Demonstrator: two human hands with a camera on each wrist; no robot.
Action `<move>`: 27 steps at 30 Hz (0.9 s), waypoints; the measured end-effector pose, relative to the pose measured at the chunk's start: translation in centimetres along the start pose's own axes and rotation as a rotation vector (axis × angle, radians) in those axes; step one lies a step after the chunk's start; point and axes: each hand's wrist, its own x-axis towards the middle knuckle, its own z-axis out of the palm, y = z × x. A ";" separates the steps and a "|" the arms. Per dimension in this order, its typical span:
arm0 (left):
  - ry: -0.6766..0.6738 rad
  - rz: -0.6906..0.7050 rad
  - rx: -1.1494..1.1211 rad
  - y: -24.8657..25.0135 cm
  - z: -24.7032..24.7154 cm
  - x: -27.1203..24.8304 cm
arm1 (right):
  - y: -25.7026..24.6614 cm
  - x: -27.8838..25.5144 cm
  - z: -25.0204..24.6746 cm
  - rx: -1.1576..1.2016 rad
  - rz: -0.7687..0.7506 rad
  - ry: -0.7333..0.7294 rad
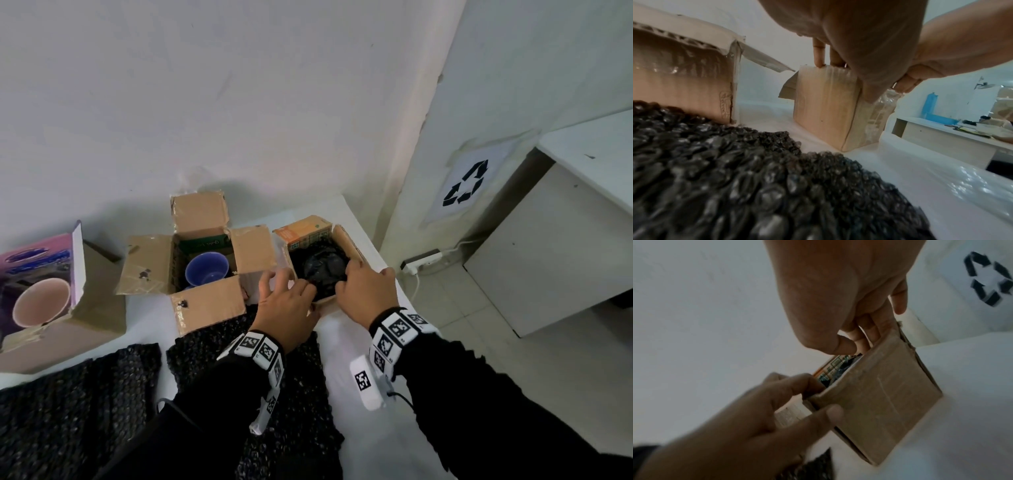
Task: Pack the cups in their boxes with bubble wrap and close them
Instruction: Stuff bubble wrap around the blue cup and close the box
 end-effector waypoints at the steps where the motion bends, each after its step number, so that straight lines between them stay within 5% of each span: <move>1: 0.007 0.005 0.009 0.1 0.2 -0.3 | -0.1 -0.2 0.5 -0.040 -0.006 0.034; 9: 0.082 0.024 0.079 0.9 0.4 -0.7 | 0.3 2.1 -1.5 0.149 0.100 -0.231; 15: 0.036 0.010 0.100 1.3 -0.1 -0.8 | -0.8 0.9 -1.1 -0.176 0.055 -0.254; 18: 0.034 0.010 0.093 1.4 -0.1 -0.8 | -0.9 1.3 -1.4 -0.159 0.049 -0.254; 22: 0.058 0.064 0.065 0.6 -0.2 -0.4 | -0.4 1.1 -1.2 -0.058 0.022 -0.070; 25: 0.080 0.104 0.023 0.2 -0.3 -0.2 | 0.0 0.8 0.4 -0.056 -0.114 0.208; 27: 0.078 0.139 -0.029 -0.3 0.4 -0.2 | 0.0 1.7 0.6 -0.050 -0.204 0.249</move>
